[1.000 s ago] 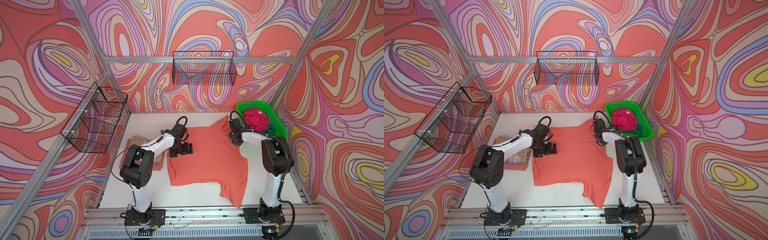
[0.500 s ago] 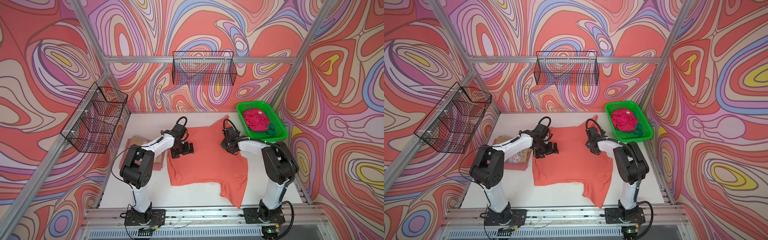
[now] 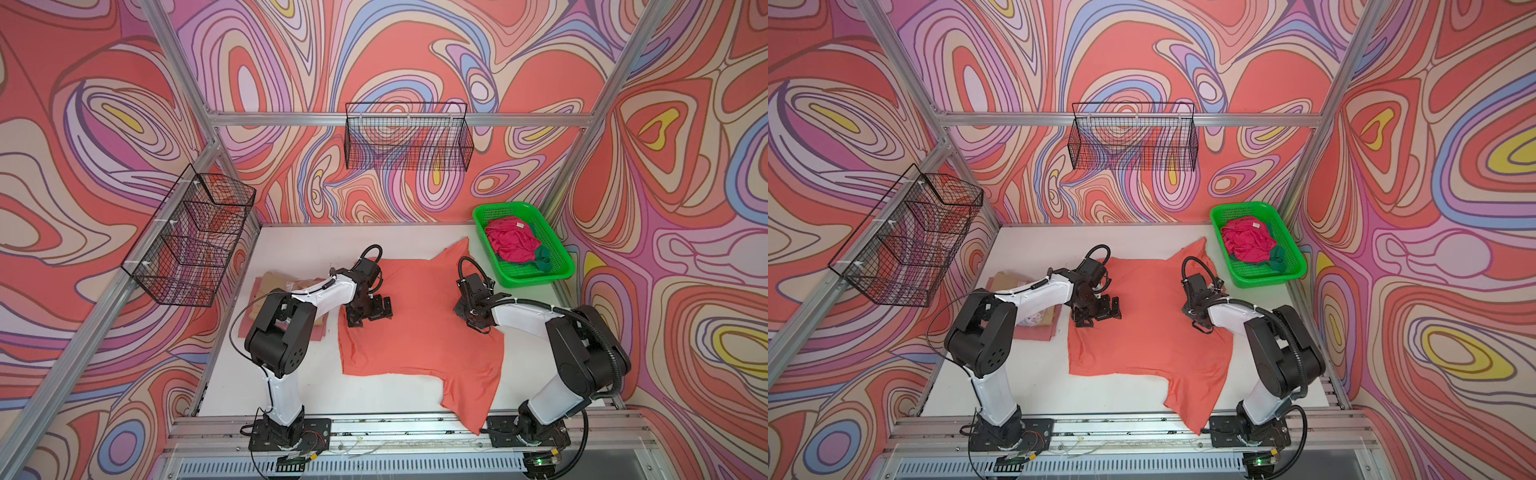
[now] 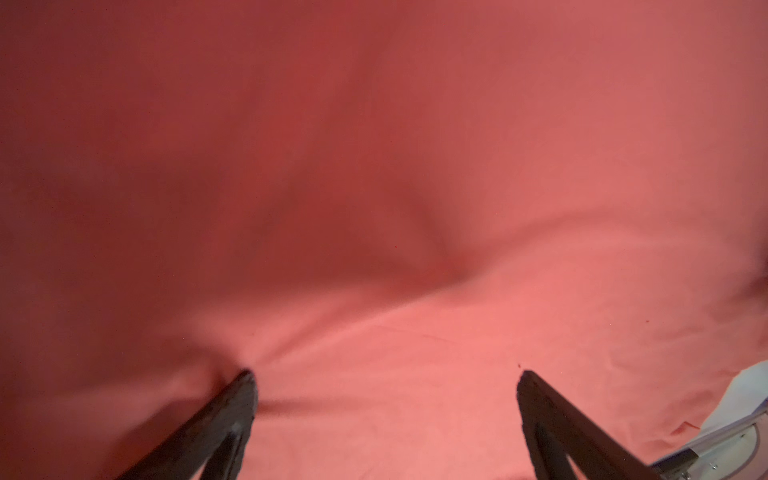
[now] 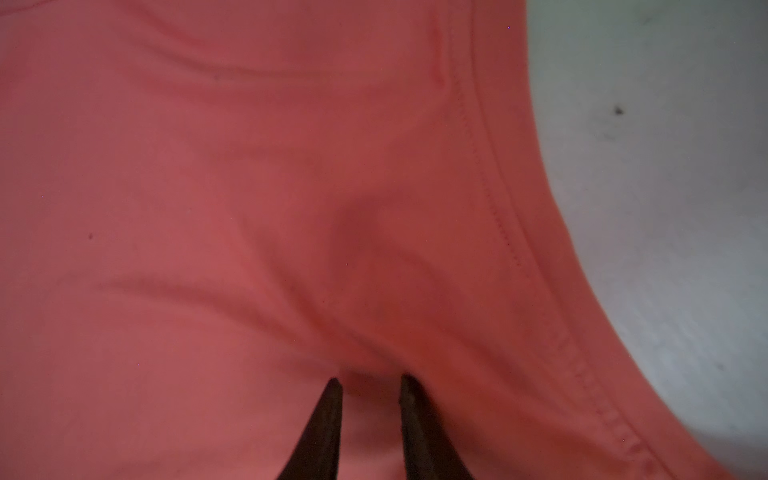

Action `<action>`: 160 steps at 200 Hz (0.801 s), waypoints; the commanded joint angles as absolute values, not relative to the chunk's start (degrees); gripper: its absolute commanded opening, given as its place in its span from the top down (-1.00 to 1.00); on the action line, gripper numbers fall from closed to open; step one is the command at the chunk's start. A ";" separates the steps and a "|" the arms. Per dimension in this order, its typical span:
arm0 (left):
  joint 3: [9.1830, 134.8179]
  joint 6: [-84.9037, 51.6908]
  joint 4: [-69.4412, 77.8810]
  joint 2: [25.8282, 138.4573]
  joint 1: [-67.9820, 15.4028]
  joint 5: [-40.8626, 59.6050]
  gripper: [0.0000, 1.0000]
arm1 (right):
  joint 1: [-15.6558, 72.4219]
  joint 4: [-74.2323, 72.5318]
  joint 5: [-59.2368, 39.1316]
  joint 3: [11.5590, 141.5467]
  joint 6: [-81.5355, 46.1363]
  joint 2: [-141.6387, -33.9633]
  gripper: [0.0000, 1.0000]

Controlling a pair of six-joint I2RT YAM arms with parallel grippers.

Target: Fold and stack the t-shirts

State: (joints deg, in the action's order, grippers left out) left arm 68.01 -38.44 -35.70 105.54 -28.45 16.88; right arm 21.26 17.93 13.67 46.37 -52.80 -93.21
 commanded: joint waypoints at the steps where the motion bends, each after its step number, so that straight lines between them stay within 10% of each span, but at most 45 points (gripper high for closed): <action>1: 61.61 -41.37 -39.66 105.99 -29.31 18.41 -1.00 | 21.35 23.45 13.82 43.07 -52.44 -91.82 0.45; 50: 67.07 -40.90 -44.32 99.00 -30.03 18.25 -1.00 | 21.01 29.15 14.12 51.13 -45.03 -87.35 0.25; 85: 84.73 -33.58 -50.06 100.74 -24.45 11.98 -1.00 | 19.47 33.10 14.25 67.90 -36.43 -90.79 -0.62; 160: 101.41 -30.65 -51.51 117.89 -12.00 7.29 -0.98 | 13.86 39.94 10.72 101.01 -29.83 -116.83 -0.78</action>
State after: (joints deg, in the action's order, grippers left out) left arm 96.49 -32.95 -46.74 111.81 -11.92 11.77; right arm 14.70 34.52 10.92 95.50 -33.43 -110.65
